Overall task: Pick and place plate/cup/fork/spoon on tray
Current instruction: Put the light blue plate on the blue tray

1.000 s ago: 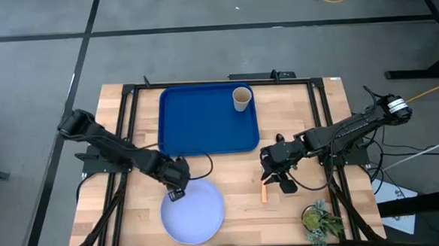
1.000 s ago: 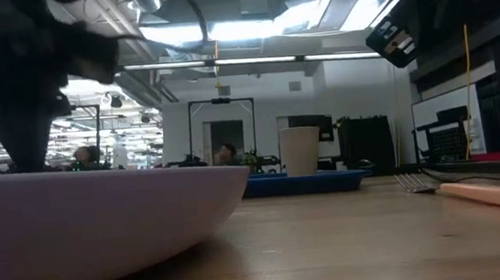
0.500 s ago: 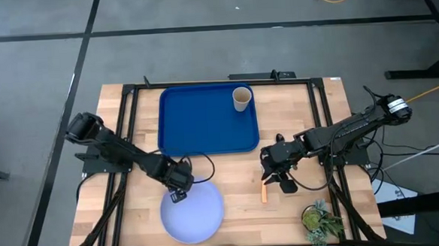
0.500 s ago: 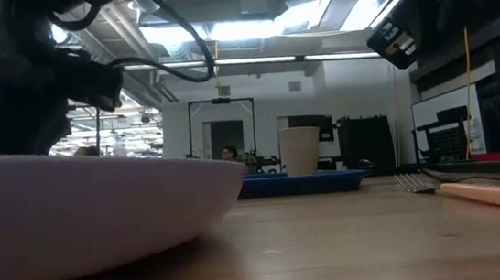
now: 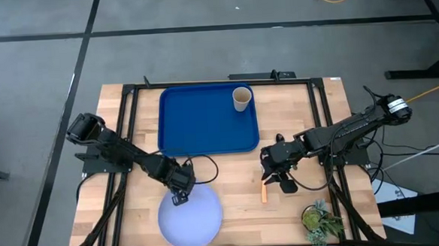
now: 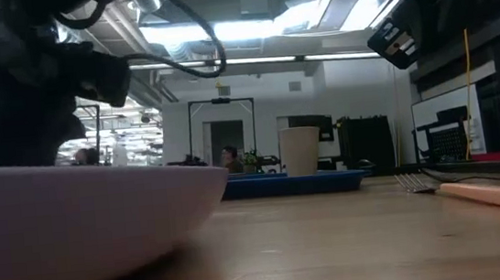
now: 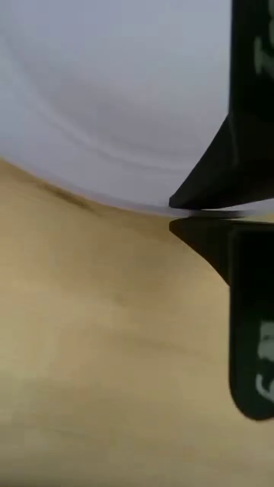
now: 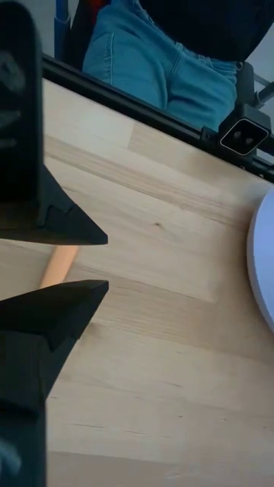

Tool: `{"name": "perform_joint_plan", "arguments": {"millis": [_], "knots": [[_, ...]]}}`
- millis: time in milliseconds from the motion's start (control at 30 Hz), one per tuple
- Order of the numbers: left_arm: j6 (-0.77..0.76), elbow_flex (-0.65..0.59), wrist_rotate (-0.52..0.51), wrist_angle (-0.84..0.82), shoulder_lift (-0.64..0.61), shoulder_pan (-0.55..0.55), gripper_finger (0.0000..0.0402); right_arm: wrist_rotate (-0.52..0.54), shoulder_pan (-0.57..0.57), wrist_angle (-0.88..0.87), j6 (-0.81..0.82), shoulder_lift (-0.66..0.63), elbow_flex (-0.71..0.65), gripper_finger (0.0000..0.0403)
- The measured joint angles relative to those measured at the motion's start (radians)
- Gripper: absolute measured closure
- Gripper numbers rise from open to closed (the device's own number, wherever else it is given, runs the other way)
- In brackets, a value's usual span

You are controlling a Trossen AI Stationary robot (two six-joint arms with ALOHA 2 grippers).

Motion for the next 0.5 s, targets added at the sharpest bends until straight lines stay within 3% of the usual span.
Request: {"name": "perform_joint_plan", "arguments": {"millis": [267,500], "knots": [[0.275,0.043,-0.044,-0.01,-0.063,0.058,0.0397,0.0,0.0,-0.002,0.0,0.0,-0.001,0.0313],[0.617,0.164,-0.247,-0.083,-0.168,0.214,0.0398,-0.001,0.0,-0.014,-0.005,0.0,-0.001,0.0313]]}}
